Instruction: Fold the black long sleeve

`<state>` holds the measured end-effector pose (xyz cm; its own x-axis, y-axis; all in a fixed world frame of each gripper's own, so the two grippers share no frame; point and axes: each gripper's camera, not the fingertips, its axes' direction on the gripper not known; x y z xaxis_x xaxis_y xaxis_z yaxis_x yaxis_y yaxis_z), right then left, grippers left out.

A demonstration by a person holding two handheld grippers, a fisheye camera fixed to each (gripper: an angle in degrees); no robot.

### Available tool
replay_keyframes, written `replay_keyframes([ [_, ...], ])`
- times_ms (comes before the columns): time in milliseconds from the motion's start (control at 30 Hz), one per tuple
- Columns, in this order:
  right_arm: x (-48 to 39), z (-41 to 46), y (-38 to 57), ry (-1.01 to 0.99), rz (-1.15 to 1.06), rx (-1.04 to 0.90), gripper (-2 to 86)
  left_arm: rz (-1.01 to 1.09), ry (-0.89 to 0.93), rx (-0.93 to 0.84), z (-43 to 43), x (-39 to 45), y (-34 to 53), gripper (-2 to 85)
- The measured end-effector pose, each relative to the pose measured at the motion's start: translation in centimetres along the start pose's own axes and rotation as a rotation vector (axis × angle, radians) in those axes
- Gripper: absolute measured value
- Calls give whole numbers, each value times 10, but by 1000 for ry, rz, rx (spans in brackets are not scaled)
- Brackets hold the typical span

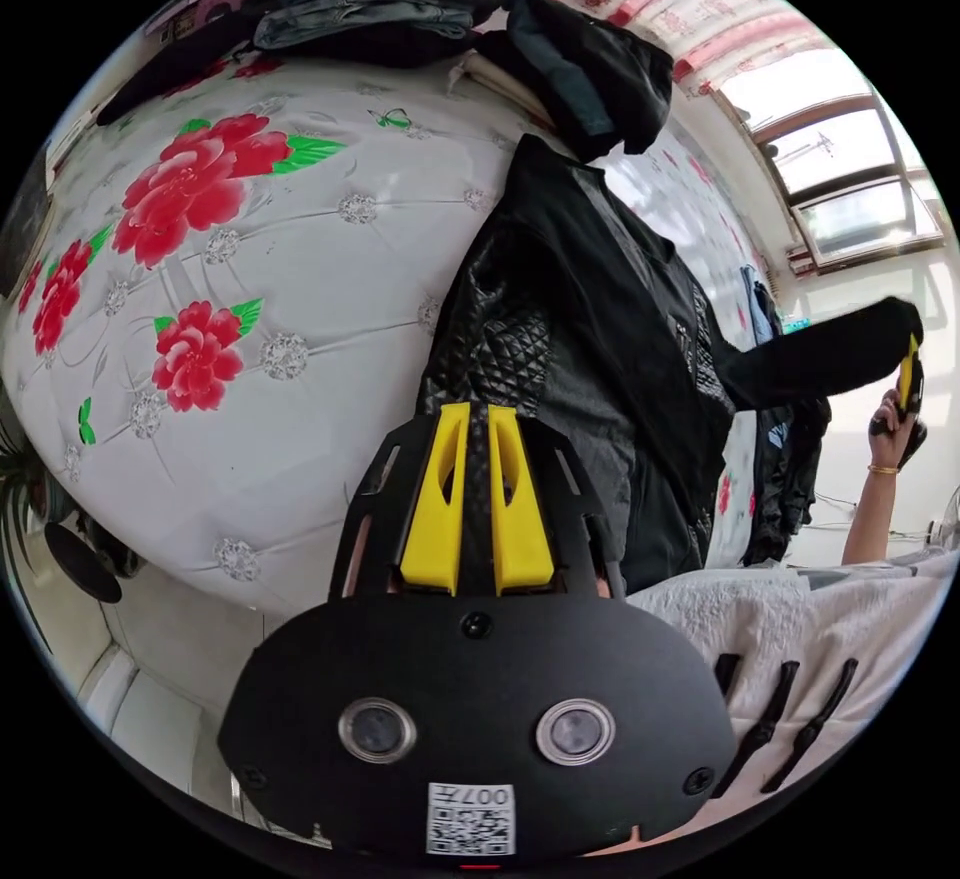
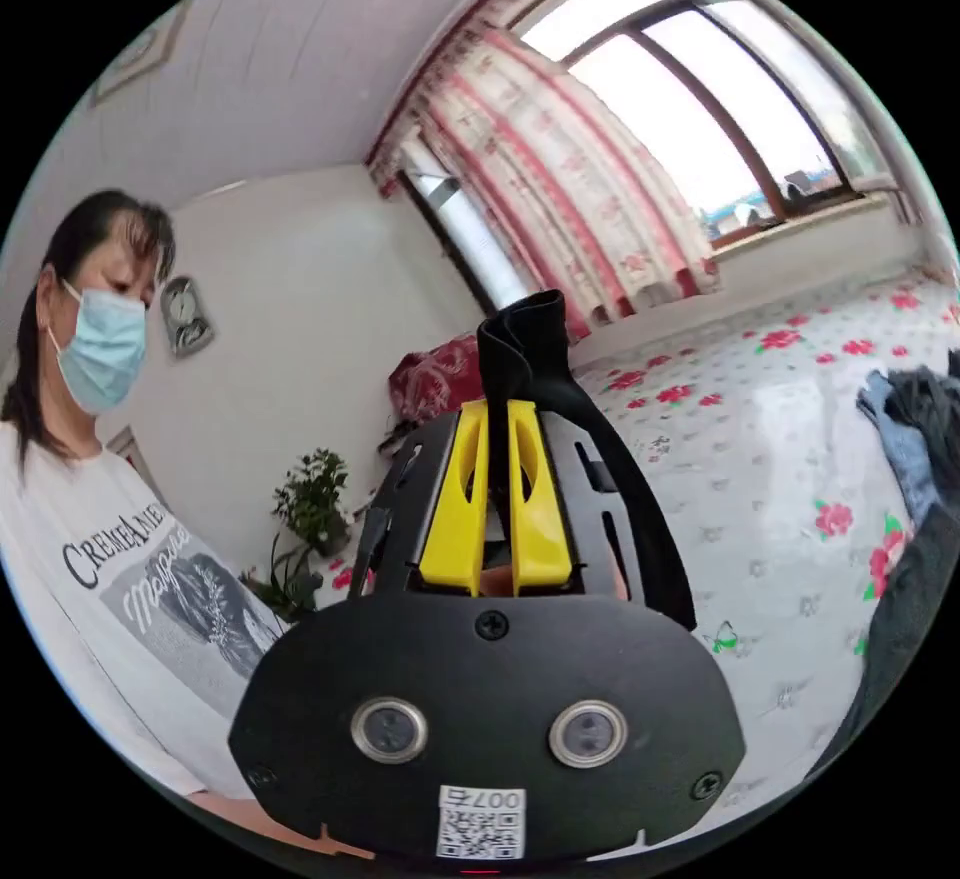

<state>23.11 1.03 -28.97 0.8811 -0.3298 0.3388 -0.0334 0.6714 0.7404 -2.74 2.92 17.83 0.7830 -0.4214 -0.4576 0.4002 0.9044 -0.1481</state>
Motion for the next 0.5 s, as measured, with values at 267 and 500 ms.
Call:
replay_keyframes([
  [267, -226, 239, 179, -259, -203, -590, 42, 48, 8, 25, -26, -28, 45, 35],
  [500, -243, 305, 254, -268, -247, -976, 72, 48, 10, 6, -31, -55, 60, 48],
])
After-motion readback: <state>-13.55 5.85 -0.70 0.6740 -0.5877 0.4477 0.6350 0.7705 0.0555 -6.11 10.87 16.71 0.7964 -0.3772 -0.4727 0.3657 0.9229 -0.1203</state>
